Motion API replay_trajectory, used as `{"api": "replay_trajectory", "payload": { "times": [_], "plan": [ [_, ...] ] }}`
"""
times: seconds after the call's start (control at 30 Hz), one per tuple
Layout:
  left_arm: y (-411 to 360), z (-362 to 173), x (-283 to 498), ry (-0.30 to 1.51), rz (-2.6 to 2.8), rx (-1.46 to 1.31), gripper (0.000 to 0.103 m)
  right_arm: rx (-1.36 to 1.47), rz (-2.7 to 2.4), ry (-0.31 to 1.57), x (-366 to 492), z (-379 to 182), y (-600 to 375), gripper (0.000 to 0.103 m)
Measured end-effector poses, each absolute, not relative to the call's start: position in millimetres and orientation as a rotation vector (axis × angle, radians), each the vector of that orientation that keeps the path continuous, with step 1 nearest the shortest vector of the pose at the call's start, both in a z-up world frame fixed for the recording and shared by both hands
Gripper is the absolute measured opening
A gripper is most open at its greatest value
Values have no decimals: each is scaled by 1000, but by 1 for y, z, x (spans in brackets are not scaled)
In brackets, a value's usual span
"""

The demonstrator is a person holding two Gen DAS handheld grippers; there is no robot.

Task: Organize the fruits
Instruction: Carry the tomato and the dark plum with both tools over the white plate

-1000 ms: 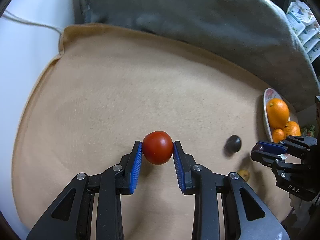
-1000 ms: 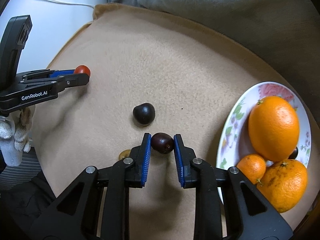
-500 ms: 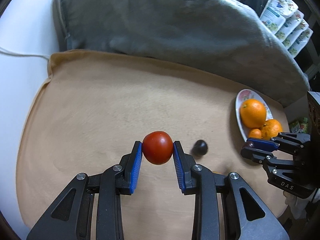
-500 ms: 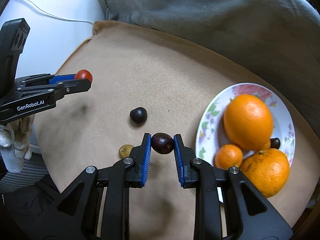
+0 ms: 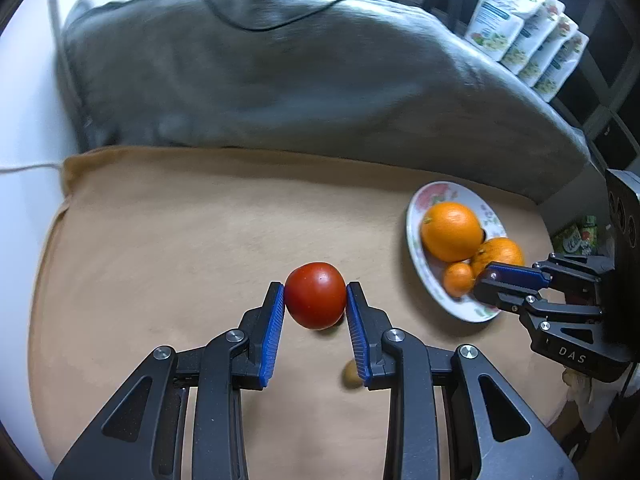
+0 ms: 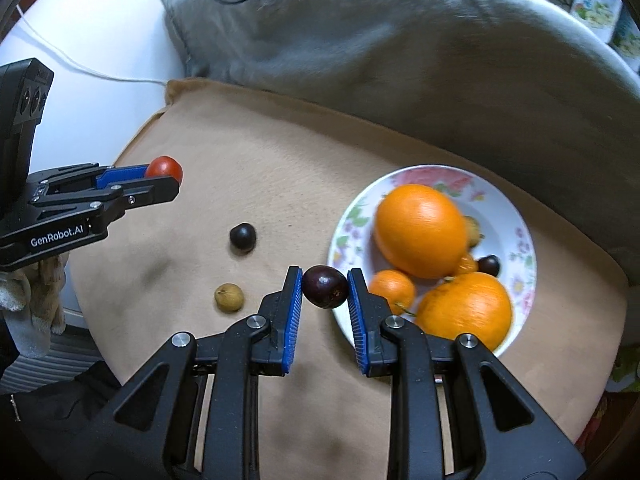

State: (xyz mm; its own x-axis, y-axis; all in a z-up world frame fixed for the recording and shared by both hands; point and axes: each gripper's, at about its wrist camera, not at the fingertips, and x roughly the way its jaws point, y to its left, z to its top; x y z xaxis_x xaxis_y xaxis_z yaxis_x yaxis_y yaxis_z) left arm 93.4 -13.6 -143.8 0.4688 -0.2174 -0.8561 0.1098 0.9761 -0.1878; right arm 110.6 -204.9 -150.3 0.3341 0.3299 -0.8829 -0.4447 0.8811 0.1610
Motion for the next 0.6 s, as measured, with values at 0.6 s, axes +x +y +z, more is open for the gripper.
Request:
{"api": "replay_trajectory", "payload": {
  "times": [0.6],
  "plan": [
    [-83,-134,115,1055,-338,-46,30,-25,398,1092,125,-143,-263,24]
  ]
}}
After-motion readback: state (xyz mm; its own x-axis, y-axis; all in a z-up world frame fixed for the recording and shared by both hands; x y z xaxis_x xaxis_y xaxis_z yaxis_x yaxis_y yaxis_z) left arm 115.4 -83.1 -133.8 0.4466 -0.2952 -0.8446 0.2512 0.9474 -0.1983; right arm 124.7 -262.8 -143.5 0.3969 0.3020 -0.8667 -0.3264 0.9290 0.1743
